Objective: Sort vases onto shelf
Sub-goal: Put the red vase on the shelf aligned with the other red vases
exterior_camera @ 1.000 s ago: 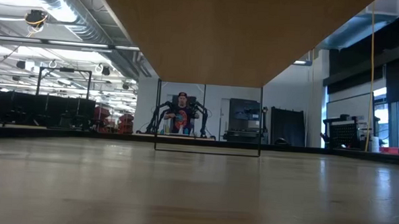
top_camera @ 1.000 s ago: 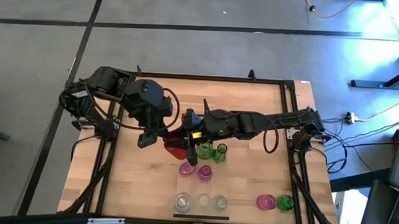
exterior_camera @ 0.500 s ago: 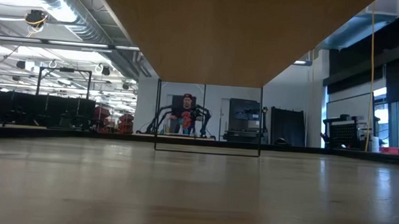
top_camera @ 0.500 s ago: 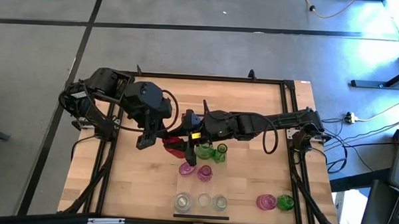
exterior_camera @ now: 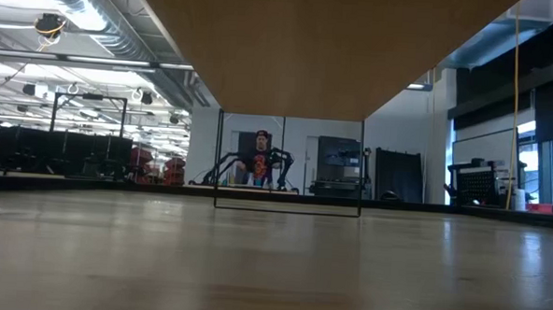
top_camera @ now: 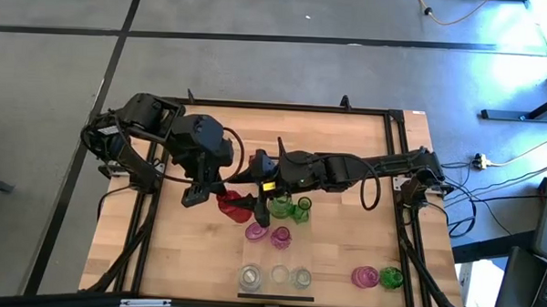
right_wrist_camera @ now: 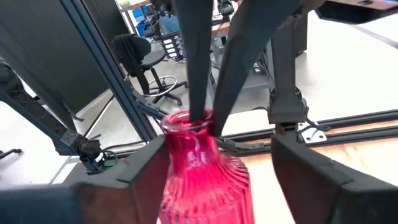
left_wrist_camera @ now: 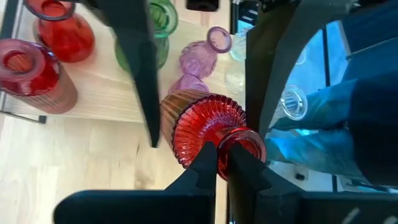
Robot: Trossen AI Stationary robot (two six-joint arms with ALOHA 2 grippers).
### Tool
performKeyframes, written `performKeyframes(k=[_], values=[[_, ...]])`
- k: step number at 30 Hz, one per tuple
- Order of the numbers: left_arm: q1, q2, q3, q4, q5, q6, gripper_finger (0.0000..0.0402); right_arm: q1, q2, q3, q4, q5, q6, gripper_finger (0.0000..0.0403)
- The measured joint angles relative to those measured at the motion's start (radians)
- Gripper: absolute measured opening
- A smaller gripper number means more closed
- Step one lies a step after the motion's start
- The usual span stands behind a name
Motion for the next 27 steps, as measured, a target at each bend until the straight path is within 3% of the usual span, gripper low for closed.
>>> performKeyframes(k=[5, 10, 27], values=[[0.009, -0.013, 0.011, 0.000, 0.002, 0.001, 0.0008, -0.001, -0.002, 0.001, 0.008, -0.013, 0.000, 0.0302], [0.025, -0.033, 0.013, 0.001, -0.027, 0.013, 0.0008, -0.001, -0.002, 0.016, -0.002, -0.091, 0.003, 0.0329], [0.067, -0.053, 0.019, 0.008, -0.004, 0.018, 0.0007, 0.006, -0.008, 0.047, -0.097, -0.091, -0.007, 0.0335]])
